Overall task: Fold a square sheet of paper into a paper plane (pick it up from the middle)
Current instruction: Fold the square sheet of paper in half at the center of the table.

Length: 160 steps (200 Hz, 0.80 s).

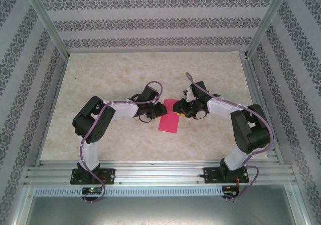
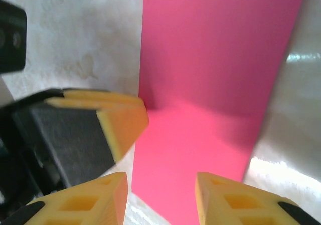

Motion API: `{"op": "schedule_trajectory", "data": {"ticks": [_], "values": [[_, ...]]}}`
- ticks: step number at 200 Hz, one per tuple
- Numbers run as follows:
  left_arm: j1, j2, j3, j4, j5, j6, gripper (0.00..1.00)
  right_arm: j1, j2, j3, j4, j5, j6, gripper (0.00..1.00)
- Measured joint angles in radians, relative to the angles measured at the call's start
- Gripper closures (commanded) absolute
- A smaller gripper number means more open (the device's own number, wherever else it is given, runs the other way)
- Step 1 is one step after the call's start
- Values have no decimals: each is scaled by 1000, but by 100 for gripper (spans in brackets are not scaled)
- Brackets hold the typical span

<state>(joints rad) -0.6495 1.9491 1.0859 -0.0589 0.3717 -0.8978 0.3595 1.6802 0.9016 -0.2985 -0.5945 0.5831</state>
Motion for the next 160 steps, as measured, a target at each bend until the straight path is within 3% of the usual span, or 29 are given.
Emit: {"op": "schedule_trajectory", "data": {"ticks": [36,86,160], "values": [[-1,0,2,-3,-1,0,73,-3,92,-22,3,0,-27,60],[-1,0,2,-6,0,3,73,-21,91,2,-21,-16,-36,60],[-1,2,13,-22,-1,7,73,-48,157,216,-39,-24,-55,61]]}}
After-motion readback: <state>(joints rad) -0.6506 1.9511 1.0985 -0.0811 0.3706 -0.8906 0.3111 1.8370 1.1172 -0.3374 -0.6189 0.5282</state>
